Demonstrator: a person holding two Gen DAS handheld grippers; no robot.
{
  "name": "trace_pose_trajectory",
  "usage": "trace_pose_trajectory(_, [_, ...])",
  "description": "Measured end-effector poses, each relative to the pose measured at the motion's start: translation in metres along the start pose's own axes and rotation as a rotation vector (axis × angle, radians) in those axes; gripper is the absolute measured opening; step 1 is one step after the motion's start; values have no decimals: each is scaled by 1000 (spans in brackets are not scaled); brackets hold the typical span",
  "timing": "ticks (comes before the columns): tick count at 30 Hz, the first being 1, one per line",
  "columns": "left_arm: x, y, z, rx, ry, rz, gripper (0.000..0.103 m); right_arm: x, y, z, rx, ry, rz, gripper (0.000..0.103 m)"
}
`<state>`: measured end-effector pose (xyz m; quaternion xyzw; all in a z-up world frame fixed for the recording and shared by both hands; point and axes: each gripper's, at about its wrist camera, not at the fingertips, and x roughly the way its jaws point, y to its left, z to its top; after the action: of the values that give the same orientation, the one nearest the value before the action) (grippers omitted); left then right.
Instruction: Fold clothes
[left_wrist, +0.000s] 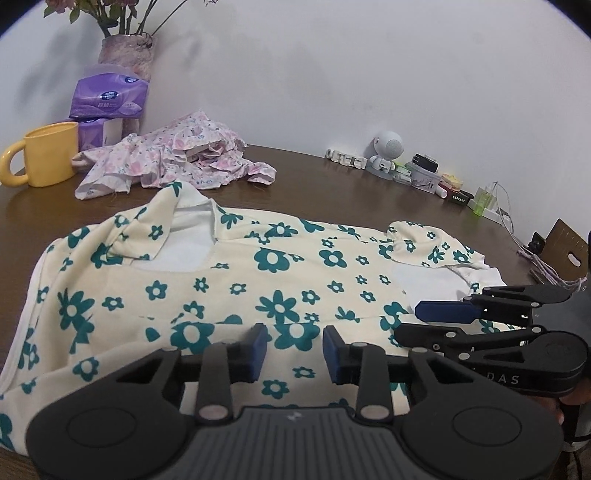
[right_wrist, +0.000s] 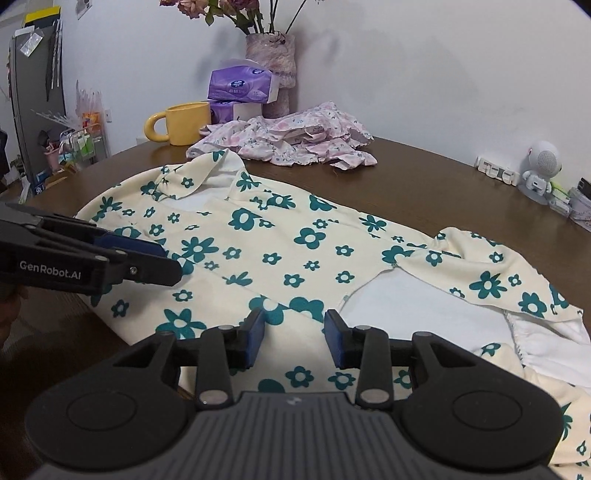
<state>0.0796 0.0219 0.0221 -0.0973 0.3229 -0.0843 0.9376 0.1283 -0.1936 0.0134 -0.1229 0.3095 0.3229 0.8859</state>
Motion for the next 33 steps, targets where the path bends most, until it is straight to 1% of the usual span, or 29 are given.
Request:
trace_pose_trajectory(3, [0, -2, 2, 0, 4, 5, 33, 0, -1, -2, 9, -12, 1, 36])
trace_pose_trajectory(5, [0, -4, 4, -2, 4, 2, 41, 0, 0, -2, 11, -17, -4, 36])
trace_pose_trajectory(6, [0, -5, 5, -2, 0, 3, 51, -1, 1, -2, 12, -20, -8, 36])
trace_pose_trajectory(7, [0, -7, 6, -1, -5, 8, 56, -1, 2, -2, 16, -23, -11, 37])
trace_pose_trajectory(9, [1, -9, 8, 3, -11, 20, 57, -1, 1, -1, 27, -32, -17, 41])
trace_pose_trajectory(11, [3, -10, 9, 0, -9, 29, 64, -1, 1, 0, 33, -34, -25, 45])
trace_pose_trajectory(13, [4, -11, 10, -3, -9, 42, 74, 0, -1, -1, 39, -32, -42, 50])
trace_pose_trajectory(15, [5, -11, 10, -5, -11, 56, 77, 0, -5, -1, 53, -33, -58, 60])
trace_pose_trajectory(16, [5, -11, 10, -4, -13, 60, 80, -1, -8, -2, 62, -35, -68, 62])
trace_pose_trajectory(17, [4, -12, 10, -2, -15, 66, 81, -2, -10, -3, 71, -38, -75, 68])
trace_pose_trajectory(18, [4, -12, 10, 1, -17, 73, 84, -3, -14, -3, 82, -39, -82, 76])
trace_pose_trajectory(20, [4, -14, 10, 9, -23, 83, 86, -4, -21, -4, 104, -40, -97, 81])
trace_pose_trajectory(22, [4, -17, 10, 17, -28, 98, 89, -4, -26, -4, 121, -39, -109, 83])
trace_pose_trajectory(24, [7, -19, 11, 20, -26, 114, 90, -2, -30, -5, 131, -35, -117, 91])
trace_pose_trajectory(26, [11, -21, 11, 23, -19, 126, 92, 1, -32, -6, 131, -29, -124, 97])
trace_pose_trajectory(29, [18, -23, 10, 26, -9, 147, 93, 6, -32, -6, 126, -16, -129, 100])
trace_pose_trajectory(33, [24, -29, 8, 49, -10, 173, 98, 11, -35, -6, 135, -5, -119, 102])
